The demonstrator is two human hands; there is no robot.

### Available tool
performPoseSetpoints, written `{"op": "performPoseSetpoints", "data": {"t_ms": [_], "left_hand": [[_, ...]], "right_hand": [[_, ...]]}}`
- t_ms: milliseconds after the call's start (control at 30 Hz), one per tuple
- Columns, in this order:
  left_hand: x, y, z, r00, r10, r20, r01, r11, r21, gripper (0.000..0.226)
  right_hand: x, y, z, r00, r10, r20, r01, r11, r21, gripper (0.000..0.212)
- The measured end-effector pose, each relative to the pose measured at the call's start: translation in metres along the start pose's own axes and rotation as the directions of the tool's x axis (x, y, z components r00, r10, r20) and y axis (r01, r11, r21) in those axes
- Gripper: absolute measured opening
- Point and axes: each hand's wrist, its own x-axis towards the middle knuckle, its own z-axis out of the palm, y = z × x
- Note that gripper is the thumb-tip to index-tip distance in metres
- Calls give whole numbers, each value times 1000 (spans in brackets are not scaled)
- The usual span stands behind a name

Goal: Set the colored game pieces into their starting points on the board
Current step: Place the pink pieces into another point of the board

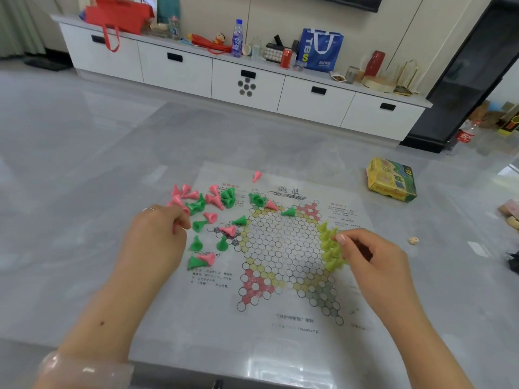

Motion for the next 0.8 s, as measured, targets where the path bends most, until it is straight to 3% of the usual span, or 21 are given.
{"op": "performPoseSetpoints", "data": {"t_ms": [100, 167, 267, 433, 567, 700, 800], "left_hand": [[3, -7, 2, 998, -47, 44, 48, 999, -19, 26], [3, -7, 2, 997, -43, 68, 46, 998, -49, 27], [-1, -3, -2, 996, -46, 74, 58, 984, -168, 29], [-7, 0, -13, 997, -73, 19, 75, 922, -380, 32], [-6, -6, -15, 992, -91, 91, 122, 887, -446, 28], [-5, -9, -16, 989, -13, 151, 76, 905, -418, 25], [-8, -9, -20, 983, 58, 173, 5, 941, -339, 22]], "right_hand": [[-7, -27, 20, 984, -86, 155, 95, 994, -47, 19], [-12, -42, 39, 940, -144, 309, 193, 972, -135, 15], [-20, -57, 72, 882, -237, 407, 324, 933, -158, 22], [-22, -61, 122, 894, -250, 372, 343, 916, -207, 29], [-19, -55, 139, 888, -209, 409, 337, 901, -272, 29], [-22, -57, 138, 907, -212, 364, 312, 918, -244, 18], [-21, -63, 117, 960, -87, 267, 128, 982, -140, 12]]}}
